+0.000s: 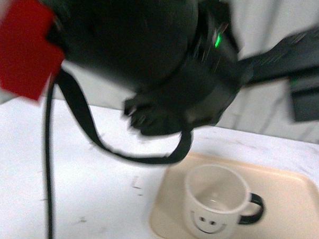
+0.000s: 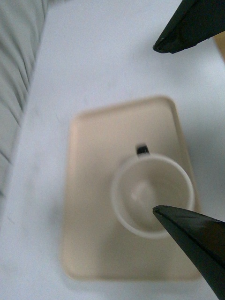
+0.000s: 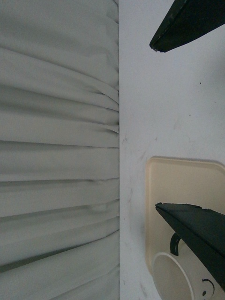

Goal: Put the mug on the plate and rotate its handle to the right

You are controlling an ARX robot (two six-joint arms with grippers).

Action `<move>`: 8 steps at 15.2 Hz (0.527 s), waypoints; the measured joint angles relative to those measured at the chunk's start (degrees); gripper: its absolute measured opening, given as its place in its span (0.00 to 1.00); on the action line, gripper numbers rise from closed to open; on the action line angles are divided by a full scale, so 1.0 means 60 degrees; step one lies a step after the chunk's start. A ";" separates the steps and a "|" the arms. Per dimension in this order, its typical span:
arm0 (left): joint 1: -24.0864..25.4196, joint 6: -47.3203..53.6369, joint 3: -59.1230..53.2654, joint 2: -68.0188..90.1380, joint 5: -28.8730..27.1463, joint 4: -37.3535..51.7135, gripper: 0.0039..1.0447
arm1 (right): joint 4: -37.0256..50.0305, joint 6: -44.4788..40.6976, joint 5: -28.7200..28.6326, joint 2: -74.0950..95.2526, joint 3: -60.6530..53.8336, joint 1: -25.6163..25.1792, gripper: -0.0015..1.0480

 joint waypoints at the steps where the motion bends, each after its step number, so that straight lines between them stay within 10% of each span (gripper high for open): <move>1: 0.0142 0.1566 -0.0739 -0.1603 0.0663 0.0758 0.94 | -0.0007 0.0000 0.0007 0.0004 0.0000 -0.0007 0.94; 2: -0.0255 0.3260 -0.1024 -0.2364 -0.0084 0.2477 0.89 | 0.0000 0.0000 -0.0015 0.0004 0.0000 0.0000 0.94; 4: 0.0736 0.4543 -0.4244 -0.3402 -0.4921 0.5366 0.57 | -0.0007 0.0004 0.0025 0.0000 0.0000 0.0000 0.94; 8: 0.2703 0.4736 -0.6553 -0.6109 -0.3304 0.5453 0.03 | -0.0007 0.0007 0.0018 0.0004 0.0000 0.0000 0.94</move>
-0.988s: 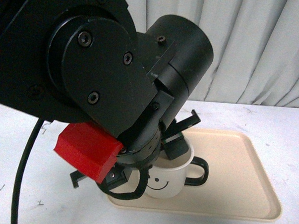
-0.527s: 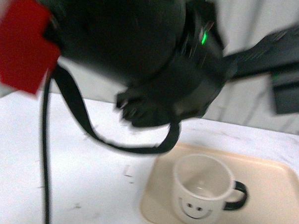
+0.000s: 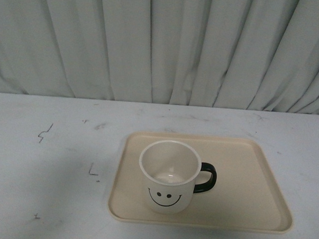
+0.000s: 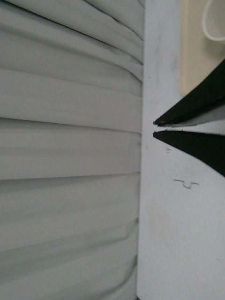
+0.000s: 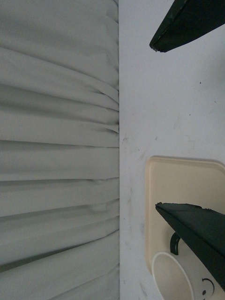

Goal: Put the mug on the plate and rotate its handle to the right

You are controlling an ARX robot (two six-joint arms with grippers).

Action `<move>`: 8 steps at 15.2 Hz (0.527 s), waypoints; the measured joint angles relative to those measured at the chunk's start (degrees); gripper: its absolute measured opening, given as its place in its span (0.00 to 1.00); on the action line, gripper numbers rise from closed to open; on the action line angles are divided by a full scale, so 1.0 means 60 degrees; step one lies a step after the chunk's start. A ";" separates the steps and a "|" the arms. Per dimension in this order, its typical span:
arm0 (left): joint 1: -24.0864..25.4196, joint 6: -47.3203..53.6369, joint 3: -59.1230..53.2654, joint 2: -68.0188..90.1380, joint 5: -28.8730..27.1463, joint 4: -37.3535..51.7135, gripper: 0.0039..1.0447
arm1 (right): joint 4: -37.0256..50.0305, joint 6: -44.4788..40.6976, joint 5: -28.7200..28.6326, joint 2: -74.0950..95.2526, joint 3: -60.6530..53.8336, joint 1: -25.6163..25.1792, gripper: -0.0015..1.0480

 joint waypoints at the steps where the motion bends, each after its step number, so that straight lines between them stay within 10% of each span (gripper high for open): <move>1: 0.0743 0.0029 -0.0699 -0.0860 0.0743 -0.0281 0.01 | 0.0004 -0.0004 0.0000 -0.0004 0.0000 0.0000 0.94; 8: 0.3235 0.0033 -0.1982 -0.4222 0.3249 -0.2080 0.01 | 0.0000 -0.0004 -0.0018 0.0000 0.0000 0.0000 0.94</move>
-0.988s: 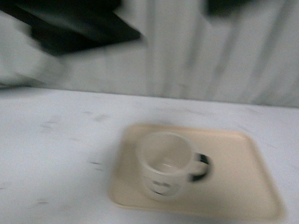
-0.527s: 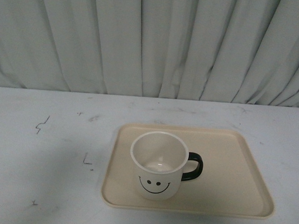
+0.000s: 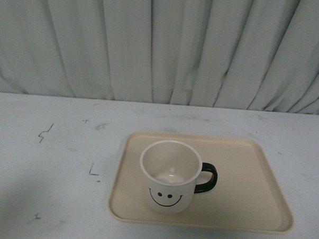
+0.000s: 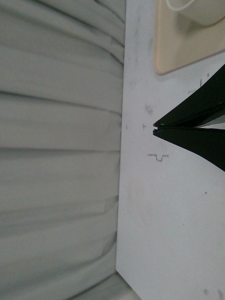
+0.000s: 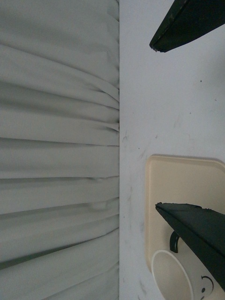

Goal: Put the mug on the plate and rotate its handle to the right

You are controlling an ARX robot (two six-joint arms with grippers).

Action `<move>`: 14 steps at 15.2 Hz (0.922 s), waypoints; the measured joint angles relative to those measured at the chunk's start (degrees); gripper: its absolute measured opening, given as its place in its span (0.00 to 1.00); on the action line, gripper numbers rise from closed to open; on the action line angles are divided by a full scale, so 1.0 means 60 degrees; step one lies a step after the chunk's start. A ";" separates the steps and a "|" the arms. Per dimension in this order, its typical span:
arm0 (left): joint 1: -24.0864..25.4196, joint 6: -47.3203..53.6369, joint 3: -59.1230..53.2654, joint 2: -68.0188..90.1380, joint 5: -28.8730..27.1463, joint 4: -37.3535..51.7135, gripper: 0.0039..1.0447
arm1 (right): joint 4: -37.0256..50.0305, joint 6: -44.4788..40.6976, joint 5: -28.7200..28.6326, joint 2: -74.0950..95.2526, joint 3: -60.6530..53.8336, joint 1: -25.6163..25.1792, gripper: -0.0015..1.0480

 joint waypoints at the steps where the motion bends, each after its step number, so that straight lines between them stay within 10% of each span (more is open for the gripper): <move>1: -0.0011 0.0004 -0.0120 -0.0007 0.0011 0.0284 0.01 | 0.0000 0.0000 -0.0004 -0.0004 0.0000 0.0000 0.94; 14: -0.0055 0.0004 -0.0215 -0.1872 0.0007 -0.1657 0.01 | 0.0004 0.0000 0.0000 -0.0004 0.0000 0.0000 0.94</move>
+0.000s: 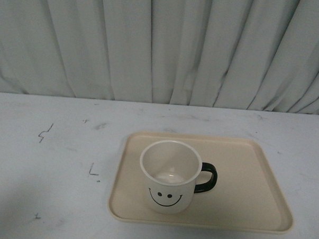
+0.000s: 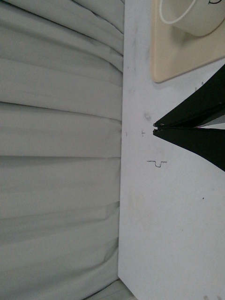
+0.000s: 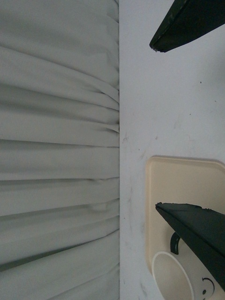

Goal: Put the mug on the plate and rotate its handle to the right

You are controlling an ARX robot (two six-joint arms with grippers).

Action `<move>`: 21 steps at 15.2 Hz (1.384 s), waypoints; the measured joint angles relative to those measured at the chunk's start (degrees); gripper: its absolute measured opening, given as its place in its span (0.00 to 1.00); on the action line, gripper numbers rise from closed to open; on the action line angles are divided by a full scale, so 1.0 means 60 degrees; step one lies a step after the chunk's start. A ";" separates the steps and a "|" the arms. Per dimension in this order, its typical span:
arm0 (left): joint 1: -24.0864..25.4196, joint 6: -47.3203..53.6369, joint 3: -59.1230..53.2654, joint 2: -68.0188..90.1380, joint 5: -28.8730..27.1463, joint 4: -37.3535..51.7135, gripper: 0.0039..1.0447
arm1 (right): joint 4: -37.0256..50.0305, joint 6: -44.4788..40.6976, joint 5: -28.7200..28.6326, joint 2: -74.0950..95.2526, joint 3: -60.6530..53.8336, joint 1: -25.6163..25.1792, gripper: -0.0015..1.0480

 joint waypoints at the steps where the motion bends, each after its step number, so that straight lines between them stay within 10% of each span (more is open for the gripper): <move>1: 0.0000 0.0000 0.0000 -0.0102 0.0004 -0.0109 0.01 | 0.0000 0.0004 0.0000 0.0000 0.0000 0.0000 0.94; 9: 0.0000 -0.0004 0.0007 -0.1865 -0.0004 -0.1996 0.04 | 0.0004 0.0004 -0.0004 0.0000 0.0000 0.0000 0.94; 17: 0.0000 0.0007 0.0007 -0.1865 0.0000 -0.2000 0.96 | 0.2116 0.0255 -0.0765 0.8189 0.3373 0.0659 0.94; 21: 0.0000 0.0004 0.0007 -0.1865 0.0000 -0.2000 0.94 | 0.0200 0.0197 -0.1494 1.2805 0.7278 0.1574 0.94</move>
